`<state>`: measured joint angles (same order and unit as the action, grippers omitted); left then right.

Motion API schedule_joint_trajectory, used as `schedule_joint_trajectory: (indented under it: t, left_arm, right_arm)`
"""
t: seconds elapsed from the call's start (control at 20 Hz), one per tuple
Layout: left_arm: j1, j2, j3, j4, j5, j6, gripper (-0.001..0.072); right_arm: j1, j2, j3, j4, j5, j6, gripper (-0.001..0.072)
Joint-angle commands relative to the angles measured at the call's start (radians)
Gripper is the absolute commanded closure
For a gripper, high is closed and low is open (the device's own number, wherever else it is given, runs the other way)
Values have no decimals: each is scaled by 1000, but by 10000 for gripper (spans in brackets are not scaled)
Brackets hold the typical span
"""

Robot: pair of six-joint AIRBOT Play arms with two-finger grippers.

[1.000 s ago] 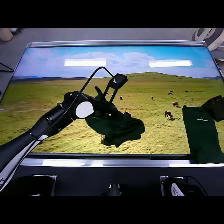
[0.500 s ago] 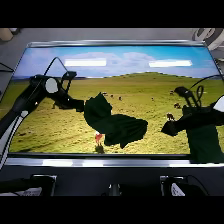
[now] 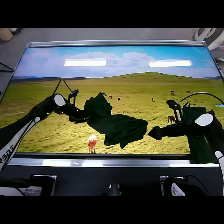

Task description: Fold the shirts.

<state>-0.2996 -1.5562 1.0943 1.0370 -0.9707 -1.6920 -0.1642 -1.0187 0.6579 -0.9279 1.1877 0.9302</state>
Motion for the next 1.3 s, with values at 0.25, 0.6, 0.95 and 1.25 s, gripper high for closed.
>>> schedule_joint_trajectory:
  t: [0.25, 0.6, 0.95, 1.25]
  left_arm:
    - [-12, 26, 28, -46, 52, 69, 685]
    - [-8, 274, 145, -39, 113, 260, 686]
    - [22, 676, 588, 208, 154, 179, 686]
    - [25, 853, 603, 418, -5, 22, 686]
  right_arm:
    - [175, -220, -25, 166, -257, -72, 23]
    - [191, -153, 207, 59, -130, -222, 684]
    - [192, 256, 884, -333, -26, -200, 683]
    - [192, 446, 909, -366, 49, -103, 682]
